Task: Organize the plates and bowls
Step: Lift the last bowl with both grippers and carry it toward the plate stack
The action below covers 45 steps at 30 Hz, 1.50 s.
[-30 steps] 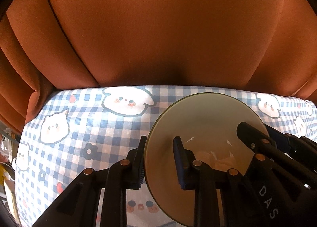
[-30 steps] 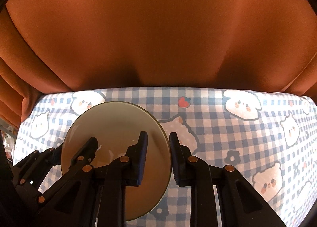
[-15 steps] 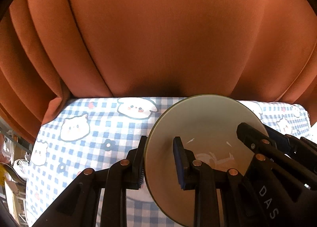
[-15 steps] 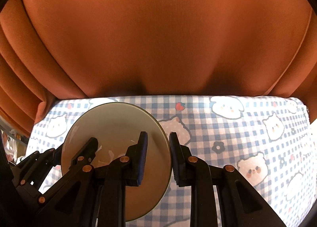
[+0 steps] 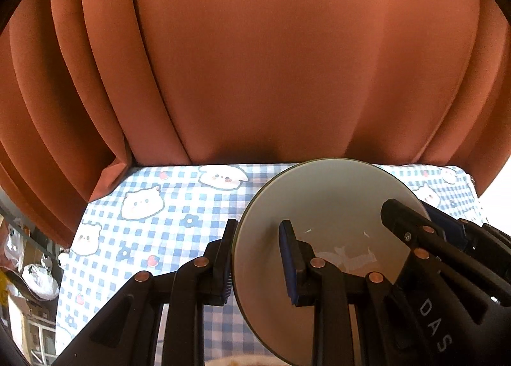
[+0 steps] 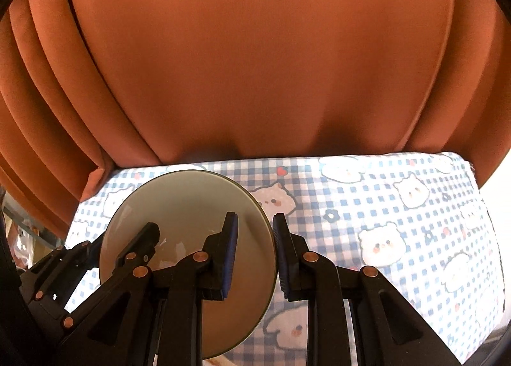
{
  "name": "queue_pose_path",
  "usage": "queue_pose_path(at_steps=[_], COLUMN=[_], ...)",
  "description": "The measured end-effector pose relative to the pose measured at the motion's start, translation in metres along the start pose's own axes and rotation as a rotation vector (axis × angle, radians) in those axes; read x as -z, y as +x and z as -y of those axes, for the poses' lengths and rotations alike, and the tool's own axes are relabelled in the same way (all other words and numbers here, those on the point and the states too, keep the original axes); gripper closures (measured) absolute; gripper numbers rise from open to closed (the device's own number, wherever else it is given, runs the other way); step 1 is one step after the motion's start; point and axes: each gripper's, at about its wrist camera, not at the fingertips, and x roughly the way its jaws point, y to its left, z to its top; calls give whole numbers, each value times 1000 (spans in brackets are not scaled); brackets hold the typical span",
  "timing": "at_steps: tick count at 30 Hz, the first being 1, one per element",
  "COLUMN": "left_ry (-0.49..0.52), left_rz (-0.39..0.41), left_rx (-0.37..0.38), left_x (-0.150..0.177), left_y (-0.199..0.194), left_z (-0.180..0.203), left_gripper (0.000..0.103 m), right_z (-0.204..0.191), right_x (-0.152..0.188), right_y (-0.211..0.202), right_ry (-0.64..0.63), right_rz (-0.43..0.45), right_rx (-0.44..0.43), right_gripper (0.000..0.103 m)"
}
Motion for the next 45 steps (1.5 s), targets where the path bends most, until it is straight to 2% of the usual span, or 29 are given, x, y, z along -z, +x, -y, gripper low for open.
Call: queue_pose_path(at_steps=[11,24,36,45], left_ry=[2,-21,-52,-72], left_rz=[35,44,2,-61], left_rx=[12,-37,-61,-79], left_x=[33,80,126,159], left_y=[-49,-85,-85,-72], left_z=[21,72,120,144], left_gripper=[79,79,79,79], right_z=[23,74,125,157], right_x=[35,83,125,156], right_y=[-59,-102,-110,-97], right_ry=[14,-22,-63,-97], right_rz=[28,39,3,-65], right_rx=[13,-40,-70,-86], right_gripper=[77,77,77,77])
